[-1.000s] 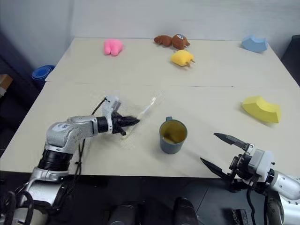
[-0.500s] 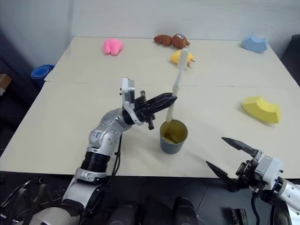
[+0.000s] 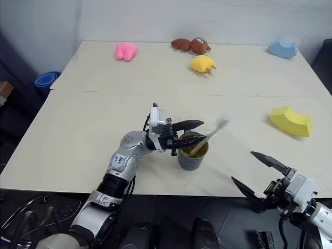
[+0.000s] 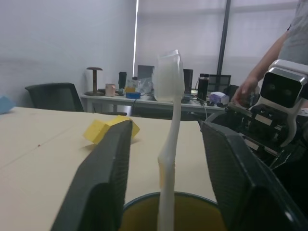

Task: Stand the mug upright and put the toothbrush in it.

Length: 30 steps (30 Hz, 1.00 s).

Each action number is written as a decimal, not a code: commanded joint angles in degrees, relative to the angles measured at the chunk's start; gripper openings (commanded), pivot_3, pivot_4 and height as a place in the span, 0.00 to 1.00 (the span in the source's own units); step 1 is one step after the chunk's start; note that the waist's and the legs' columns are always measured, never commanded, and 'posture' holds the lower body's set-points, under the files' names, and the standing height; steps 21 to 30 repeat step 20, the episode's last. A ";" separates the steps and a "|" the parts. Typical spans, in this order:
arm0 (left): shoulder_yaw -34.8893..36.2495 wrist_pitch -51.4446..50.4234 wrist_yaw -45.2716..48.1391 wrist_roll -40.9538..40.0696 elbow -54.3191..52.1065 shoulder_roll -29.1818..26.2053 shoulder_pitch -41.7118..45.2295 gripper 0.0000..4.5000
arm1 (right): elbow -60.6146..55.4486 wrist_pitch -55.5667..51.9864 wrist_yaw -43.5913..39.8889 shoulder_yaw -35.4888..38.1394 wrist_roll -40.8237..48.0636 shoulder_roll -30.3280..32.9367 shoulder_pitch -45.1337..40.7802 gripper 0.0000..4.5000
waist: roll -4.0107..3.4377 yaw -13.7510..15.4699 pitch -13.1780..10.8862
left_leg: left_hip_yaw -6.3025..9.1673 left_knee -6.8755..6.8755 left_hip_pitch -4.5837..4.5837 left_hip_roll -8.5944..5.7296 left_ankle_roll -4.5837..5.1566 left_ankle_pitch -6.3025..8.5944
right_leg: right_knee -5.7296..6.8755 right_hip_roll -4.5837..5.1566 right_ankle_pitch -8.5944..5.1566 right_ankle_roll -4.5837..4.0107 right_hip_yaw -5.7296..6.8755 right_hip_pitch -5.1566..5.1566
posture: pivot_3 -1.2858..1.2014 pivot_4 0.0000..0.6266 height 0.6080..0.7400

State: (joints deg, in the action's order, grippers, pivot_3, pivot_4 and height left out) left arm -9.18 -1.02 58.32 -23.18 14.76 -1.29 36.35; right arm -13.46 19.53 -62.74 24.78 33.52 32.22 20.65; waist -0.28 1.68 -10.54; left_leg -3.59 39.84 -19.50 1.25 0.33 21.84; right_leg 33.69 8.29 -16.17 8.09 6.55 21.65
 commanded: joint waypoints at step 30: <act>30.22 1.03 -0.35 4.83 -24.57 -43.22 -44.34 0.99 | 18.74 -1.95 -22.36 -3.04 1.75 13.86 -17.28 1.00 | -0.24 -0.44 -0.16 | -0.02 -0.10 0.25 0.42 -0.01 0.37 | 0.04 -0.09 -0.02 -0.03 0.12 0.10 | 0.52 0.24 1.00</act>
